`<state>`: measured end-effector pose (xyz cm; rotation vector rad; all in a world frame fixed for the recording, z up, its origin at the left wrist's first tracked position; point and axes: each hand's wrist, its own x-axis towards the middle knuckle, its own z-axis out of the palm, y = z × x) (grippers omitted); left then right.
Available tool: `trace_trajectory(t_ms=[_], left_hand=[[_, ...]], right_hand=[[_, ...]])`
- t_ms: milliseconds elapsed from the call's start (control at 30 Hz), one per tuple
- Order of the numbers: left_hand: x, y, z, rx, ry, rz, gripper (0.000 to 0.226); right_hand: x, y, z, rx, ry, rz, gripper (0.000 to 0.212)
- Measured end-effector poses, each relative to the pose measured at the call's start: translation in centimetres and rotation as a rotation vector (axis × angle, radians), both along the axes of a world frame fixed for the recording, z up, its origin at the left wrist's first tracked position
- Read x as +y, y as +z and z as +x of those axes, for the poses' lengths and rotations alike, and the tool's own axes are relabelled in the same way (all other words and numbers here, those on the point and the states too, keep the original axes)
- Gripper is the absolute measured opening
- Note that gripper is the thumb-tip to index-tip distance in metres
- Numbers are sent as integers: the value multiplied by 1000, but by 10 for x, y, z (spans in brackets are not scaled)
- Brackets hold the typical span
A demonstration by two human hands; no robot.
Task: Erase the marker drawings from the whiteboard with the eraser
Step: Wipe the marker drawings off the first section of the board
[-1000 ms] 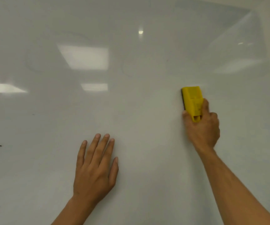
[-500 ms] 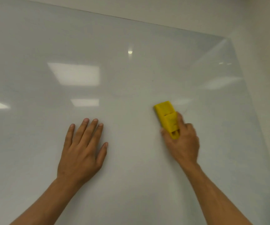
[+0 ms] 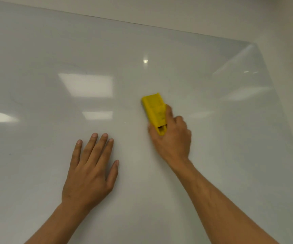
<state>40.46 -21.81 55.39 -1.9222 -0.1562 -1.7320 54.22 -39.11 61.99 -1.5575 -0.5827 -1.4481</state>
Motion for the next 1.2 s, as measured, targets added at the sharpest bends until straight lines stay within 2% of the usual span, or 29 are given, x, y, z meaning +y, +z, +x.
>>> trace_trajectory(t_ms=[100,267,433,500,633,800,900,967,1100,1200], left_hand=[[1,0,-1,-5,0,9,62],[1,-1,0,-15,0,13,61],[4,-1,5,-20,17,18,62],[4,0,6,-27,16,20,61],[3,-1,5,-32,14,29,60],[6,0,2,-7,4,21,61],[6,0,1,-11,-5,23,60],[6,0,0,-16,-11,25,60],[4,0,2,-21,3,32,59],[3,0,4,-17,13,21,60]], right_hand=[[-7,1,8,-56,-49,-62,76],[-52,31,52,227,-7,270,73],[-54,76,59,268,49,364,72],[-39,97,45,246,57,320,73],[16,114,-11,87,51,70,74],[69,70,-59,-255,-10,-242,72],[49,56,-43,-330,-93,-306,72],[25,60,-21,-246,-124,-250,72],[-31,83,29,69,-120,-7,73],[-52,99,47,189,-62,159,71]])
